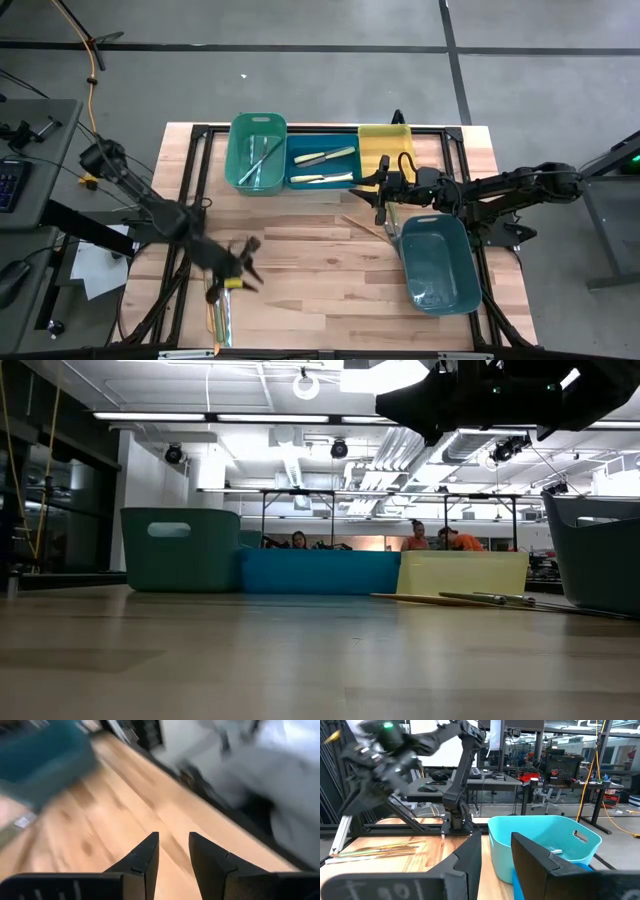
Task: Sort silverware by color (type)
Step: Put the blue knife into the green bin
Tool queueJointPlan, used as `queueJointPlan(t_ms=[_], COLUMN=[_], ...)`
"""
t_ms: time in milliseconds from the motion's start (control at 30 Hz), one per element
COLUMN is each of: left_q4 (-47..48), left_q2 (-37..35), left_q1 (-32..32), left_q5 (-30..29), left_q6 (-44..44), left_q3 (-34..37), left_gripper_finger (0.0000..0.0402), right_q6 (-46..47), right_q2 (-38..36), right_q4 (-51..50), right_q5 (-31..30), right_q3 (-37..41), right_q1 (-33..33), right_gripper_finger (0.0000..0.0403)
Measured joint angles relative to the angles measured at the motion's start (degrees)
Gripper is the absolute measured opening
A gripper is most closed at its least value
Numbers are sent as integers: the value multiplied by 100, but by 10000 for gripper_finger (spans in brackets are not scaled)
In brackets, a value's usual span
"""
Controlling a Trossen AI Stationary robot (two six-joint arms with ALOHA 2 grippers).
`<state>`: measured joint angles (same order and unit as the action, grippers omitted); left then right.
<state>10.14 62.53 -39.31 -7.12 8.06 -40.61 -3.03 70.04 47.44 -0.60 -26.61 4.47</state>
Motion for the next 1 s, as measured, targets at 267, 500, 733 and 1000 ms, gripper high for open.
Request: queueJointPlan(t_ms=[267,500,733,1000], left_q4=[1620,1900,2132,2171], left_q2=[1117,1596,2391,2855], left_q1=[-878,-1236,-1452,-1486], left_q5=[-51,-48,487,515], left_q6=[-975,-1789,-1069,-580], left_q3=[-764,-768,-768,-768], left_gripper_finger=[102,102,102,102], right_q6=[0,0,0,0], right_q2=[2,2,2,2], right_q4=[2,5,6,4], right_q5=[-8,-26,-22,-17], right_q3=[0,0,0,0], right_q1=[0,0,0,0], right_gripper_finger=[103,103,103,103])
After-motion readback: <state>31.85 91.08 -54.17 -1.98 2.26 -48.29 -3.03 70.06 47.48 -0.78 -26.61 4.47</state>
